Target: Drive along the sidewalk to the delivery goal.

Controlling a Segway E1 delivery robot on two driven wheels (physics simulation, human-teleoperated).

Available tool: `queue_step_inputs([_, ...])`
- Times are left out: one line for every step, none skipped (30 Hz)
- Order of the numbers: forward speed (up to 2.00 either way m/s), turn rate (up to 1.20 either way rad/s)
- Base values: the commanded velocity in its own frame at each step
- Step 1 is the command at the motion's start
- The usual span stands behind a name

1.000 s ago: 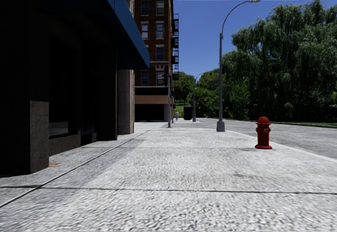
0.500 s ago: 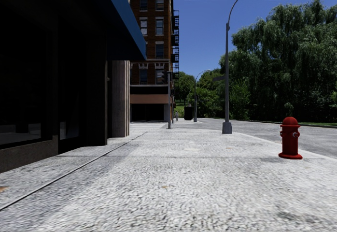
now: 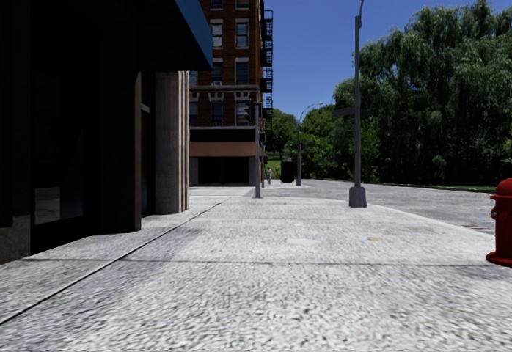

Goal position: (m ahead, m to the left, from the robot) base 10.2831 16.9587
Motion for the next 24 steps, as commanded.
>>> queue_step_inputs([2.00,0.00])
queue_step_inputs([2.00,0.00])
queue_step_inputs([2.00,0.00])
queue_step_inputs([2.00,0.00])
queue_step_inputs([2.00,0.00])
queue_step_inputs([2.00,0.00])
queue_step_inputs([2.00,0.00])
queue_step_inputs([2.00,0.00])
queue_step_inputs([2.00,0.00])
queue_step_inputs([2.00,0.00])
queue_step_inputs([2.00,0.00])
queue_step_inputs([2.00,0.00])
queue_step_inputs([2.00,0.00])
queue_step_inputs([2.00,0.00])
queue_step_inputs([2.00,0.00])
queue_step_inputs([2.00,0.00])
queue_step_inputs([2.00,0.00])
queue_step_inputs([2.00,0.00])
queue_step_inputs([2.00,0.00])
queue_step_inputs([2.00,0.00])
queue_step_inputs([2.00,0.00])
queue_step_inputs([2.00,0.00])
queue_step_inputs([2.00,0.00])
queue_step_inputs([2.00,0.00])
